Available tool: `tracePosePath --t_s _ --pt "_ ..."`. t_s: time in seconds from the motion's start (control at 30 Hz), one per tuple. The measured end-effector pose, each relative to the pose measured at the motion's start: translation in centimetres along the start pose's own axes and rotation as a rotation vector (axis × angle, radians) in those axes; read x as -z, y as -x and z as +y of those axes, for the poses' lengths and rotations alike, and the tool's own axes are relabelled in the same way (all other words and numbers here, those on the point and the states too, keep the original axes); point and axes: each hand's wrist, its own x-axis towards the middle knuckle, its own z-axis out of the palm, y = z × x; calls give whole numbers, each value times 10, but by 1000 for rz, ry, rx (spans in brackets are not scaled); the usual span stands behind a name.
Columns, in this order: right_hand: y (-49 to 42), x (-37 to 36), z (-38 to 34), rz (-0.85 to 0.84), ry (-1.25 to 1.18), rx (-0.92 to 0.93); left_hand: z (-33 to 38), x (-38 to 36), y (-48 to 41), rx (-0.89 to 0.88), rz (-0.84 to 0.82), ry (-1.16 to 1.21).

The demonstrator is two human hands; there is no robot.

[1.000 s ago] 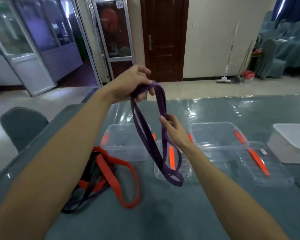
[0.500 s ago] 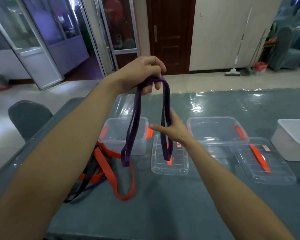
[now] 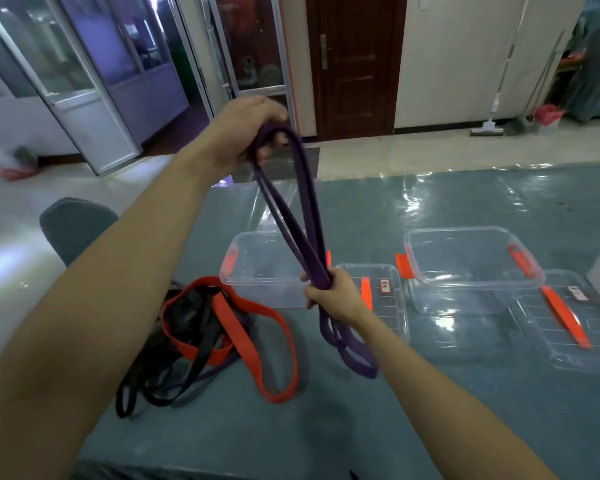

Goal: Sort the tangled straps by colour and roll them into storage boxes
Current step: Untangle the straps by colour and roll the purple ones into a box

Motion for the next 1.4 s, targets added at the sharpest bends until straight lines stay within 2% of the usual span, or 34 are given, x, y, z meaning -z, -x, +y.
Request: tracePosePath --t_s 0.07,0.2,0.33,0.4,0.47,0.5,0.57,0.63,0.7,0.8,0.97,1.03,1.13,1.2,1.3,1.33,1.4 --pt "-4 11 3 -37 77 -11 -30 44 7 110 91 -3" --pt "-19 25 -4 -158 424 -18 -127 132 43 302 286 -116" --pt "-37 7 -36 -157 691 84 -216 184 86 533 322 -195" --pt "-47 -5 -57 -175 745 130 -256 193 110 675 206 -446" --pt "-55 -19 -78 -257 819 158 -280 181 130 651 -46 -732" --pt "-57 -28 -87 -303 870 166 -283 166 135 589 -187 -728" --pt "-57 -46 -101 -382 977 163 -278 122 136 459 -401 -435" --pt "-56 -59 -110 -431 1051 130 -269 75 128 318 -486 -262" --pt "-53 -60 -116 -436 1052 81 -267 41 119 235 -432 -196" --pt "-43 -44 -117 -391 1019 20 -262 16 107 151 -350 -219" --pt "-18 -9 -106 -244 998 -67 -247 -3 96 31 -360 -312" --pt "-4 1 -93 -164 988 -78 -243 -7 90 38 -422 -321" --pt "20 14 -62 -100 981 -152 -238 -17 80 107 -443 -179" --pt "31 25 -44 -54 812 -181 -241 -21 73 138 -456 -143" --pt "38 40 -26 126 455 -140 -244 -17 62 168 -627 -248" --pt "40 42 -20 143 402 -153 -247 -17 59 176 -671 -260" --pt "44 40 -3 105 412 -191 -249 -27 55 213 -651 -154"
